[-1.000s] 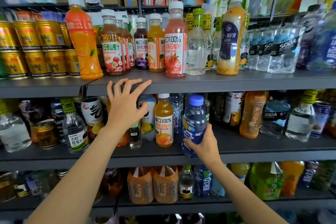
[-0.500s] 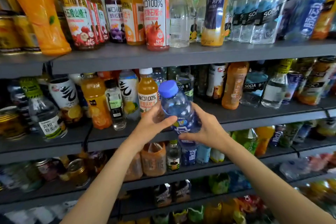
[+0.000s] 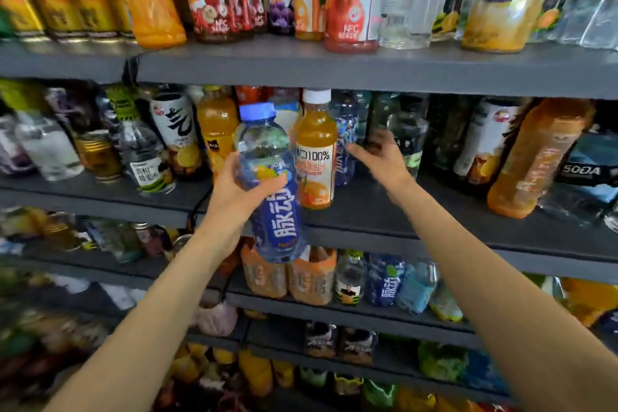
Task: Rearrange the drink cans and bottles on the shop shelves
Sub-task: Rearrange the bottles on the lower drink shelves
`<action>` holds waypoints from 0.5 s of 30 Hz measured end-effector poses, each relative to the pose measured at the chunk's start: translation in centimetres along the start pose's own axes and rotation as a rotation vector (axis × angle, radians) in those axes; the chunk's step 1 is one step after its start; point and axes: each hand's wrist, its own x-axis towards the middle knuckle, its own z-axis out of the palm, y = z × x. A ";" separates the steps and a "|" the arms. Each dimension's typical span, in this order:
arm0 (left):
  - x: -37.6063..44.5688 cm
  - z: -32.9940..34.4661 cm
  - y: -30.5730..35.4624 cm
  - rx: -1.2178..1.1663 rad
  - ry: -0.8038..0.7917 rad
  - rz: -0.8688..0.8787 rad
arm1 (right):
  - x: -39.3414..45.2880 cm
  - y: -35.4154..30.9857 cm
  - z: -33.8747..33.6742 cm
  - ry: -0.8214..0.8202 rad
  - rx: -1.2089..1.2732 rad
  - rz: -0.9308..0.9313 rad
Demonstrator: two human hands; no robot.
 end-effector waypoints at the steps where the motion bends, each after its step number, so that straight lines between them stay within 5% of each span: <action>1: 0.1 0.4 -0.1 0.022 0.044 -0.005 | 1.4 0.8 0.7 -0.012 -0.017 0.006; 8: -1.7 4.4 0.3 0.122 0.197 -0.023 | 4.1 2.2 2.0 -0.169 -0.161 -0.079; 15: -5.7 8.2 2.0 0.210 0.227 -0.015 | -1.6 1.9 -2.6 -0.105 -0.114 -0.128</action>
